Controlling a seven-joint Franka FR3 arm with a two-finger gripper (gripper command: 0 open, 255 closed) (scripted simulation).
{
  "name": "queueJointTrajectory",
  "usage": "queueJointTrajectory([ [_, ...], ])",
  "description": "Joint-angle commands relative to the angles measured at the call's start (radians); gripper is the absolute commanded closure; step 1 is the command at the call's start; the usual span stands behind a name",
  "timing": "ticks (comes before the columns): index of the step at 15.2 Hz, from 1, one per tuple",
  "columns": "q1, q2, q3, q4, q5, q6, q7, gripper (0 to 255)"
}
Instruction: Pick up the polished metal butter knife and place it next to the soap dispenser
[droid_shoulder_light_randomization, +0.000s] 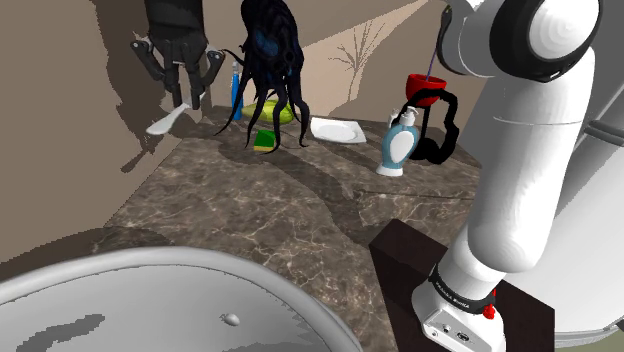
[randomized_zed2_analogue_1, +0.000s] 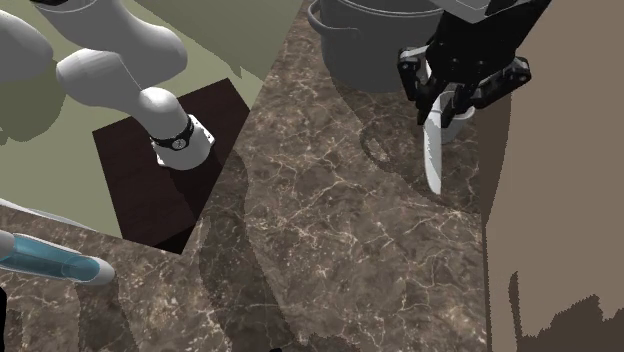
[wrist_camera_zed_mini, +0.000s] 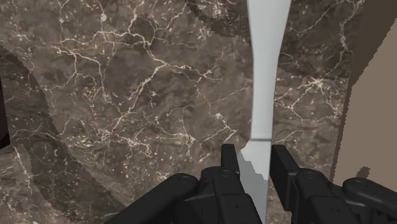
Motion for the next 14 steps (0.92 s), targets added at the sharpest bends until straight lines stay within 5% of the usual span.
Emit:
queueJointTrajectory([
  [1,0.012,0.014,0.001,0.046,-0.01,-0.035,0.004,255],
  [5,0.038,0.045,0.001,0.137,-0.031,-0.099,0.011,255],
  [14,-0.212,-0.241,-0.081,-0.182,0.163,-0.01,-0.263,255],
])
